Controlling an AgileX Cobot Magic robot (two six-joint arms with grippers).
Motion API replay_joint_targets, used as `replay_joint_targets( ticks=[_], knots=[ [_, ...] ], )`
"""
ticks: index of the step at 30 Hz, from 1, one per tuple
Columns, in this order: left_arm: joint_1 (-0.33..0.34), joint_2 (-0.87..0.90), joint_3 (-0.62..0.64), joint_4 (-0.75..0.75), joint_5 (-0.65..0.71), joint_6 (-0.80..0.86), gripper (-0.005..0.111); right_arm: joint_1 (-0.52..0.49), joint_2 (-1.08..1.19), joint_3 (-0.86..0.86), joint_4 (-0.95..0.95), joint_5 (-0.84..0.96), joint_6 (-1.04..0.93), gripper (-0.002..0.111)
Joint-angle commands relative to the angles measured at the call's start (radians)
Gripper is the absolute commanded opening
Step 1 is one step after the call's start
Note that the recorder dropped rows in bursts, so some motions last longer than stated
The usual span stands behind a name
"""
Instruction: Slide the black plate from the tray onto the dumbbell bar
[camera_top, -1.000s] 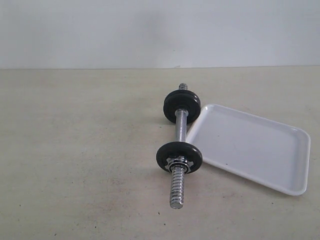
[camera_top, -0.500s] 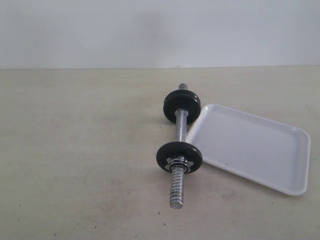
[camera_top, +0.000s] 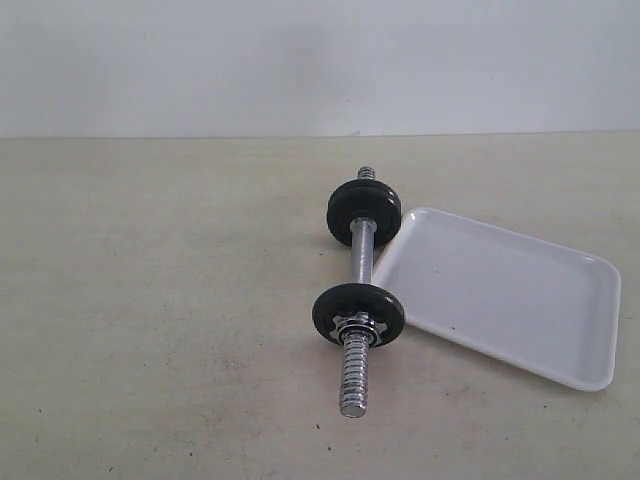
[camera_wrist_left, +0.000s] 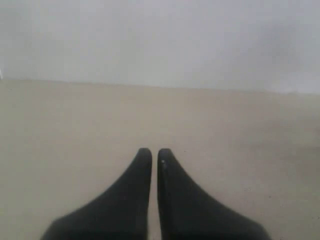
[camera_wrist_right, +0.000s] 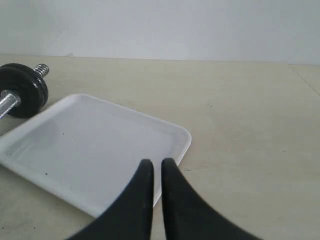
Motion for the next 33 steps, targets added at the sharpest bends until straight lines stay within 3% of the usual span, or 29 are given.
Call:
replay_joint_targets(
  ticks=[1,33],
  knots=[
    [0.002,-0.004,0.004,-0.008,0.031,0.052,0.004,-0.007,-0.005,0.000,-0.010,-0.013,-0.002,0.004],
    [0.002,-0.004,0.004,-0.010,0.064,0.056,0.004,-0.007,-0.005,0.000,-0.010,-0.013,-0.002,0.004]
  ],
)
